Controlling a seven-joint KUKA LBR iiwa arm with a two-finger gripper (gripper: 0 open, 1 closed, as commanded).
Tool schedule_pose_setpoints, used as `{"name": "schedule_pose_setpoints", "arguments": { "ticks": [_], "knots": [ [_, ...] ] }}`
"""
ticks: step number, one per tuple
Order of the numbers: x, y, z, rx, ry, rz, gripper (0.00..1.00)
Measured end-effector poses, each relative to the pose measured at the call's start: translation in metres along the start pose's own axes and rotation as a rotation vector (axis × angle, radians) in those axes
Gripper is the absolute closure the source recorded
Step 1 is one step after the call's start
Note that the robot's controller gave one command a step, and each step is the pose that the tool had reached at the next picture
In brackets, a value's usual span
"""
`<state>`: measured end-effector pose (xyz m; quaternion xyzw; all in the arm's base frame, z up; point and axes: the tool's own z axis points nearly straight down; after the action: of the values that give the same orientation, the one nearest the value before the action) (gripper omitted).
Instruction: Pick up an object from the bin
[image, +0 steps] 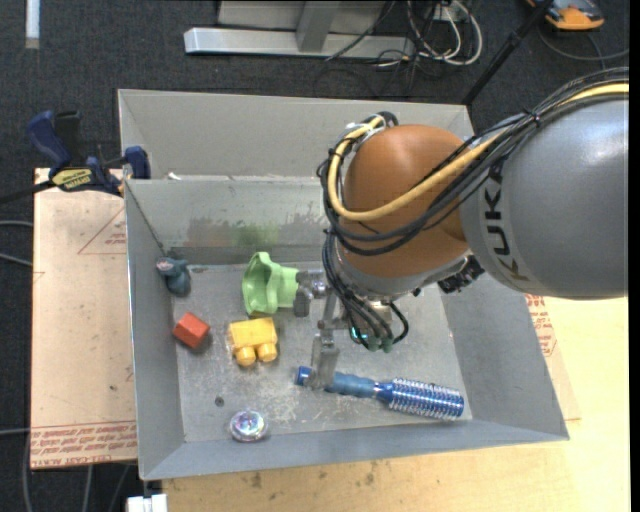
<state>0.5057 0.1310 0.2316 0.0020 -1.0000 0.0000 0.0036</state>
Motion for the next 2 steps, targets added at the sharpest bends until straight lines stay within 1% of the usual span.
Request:
{"name": "schedule_pose_setpoints", "arguments": {
  "ticks": [1, 2],
  "knots": [
    [-0.066, 0.001, 0.088, 0.000, -0.006, -0.172, 0.00],
    [-0.084, 0.026, 0.144, 0.000, -0.006, -0.361, 0.00]
  ]
}}
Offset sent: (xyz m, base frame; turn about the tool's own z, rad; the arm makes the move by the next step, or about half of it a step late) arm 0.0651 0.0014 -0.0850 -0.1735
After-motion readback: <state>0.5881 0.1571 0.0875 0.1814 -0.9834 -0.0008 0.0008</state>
